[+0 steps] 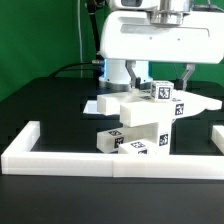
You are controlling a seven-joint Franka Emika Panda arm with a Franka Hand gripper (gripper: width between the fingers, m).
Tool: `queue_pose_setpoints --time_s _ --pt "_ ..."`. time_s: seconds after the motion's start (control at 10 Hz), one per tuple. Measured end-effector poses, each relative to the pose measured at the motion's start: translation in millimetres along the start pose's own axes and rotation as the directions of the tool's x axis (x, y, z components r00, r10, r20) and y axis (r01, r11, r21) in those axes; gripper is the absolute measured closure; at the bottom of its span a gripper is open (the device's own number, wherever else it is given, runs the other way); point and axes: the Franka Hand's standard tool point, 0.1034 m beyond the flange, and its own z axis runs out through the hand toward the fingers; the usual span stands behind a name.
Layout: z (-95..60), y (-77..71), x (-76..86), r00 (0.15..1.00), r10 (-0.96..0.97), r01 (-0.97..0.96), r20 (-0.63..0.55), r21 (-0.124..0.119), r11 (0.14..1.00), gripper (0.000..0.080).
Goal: Assemble chair
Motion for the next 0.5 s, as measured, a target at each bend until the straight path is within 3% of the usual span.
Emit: queue_pose_setpoints --time_s 0.1,0.2,0.3,0.5 --pt "0.2 0.3 -0.3 1.0 0.001 -0.001 0.001 0.0 1.0 0.027" --pt "0.3 0.4 -0.4 1.0 0.007 -0.007 0.001 0.0 1.0 0.0453" --pt "0.3 0.5 -0.4 0.999 0.033 -0.033 0.001 0.0 0.999 0.0511" --pt "0.3 0.5 -0.5 0.995 0.101 -0.101 0.001 0.001 0.995 0.0511"
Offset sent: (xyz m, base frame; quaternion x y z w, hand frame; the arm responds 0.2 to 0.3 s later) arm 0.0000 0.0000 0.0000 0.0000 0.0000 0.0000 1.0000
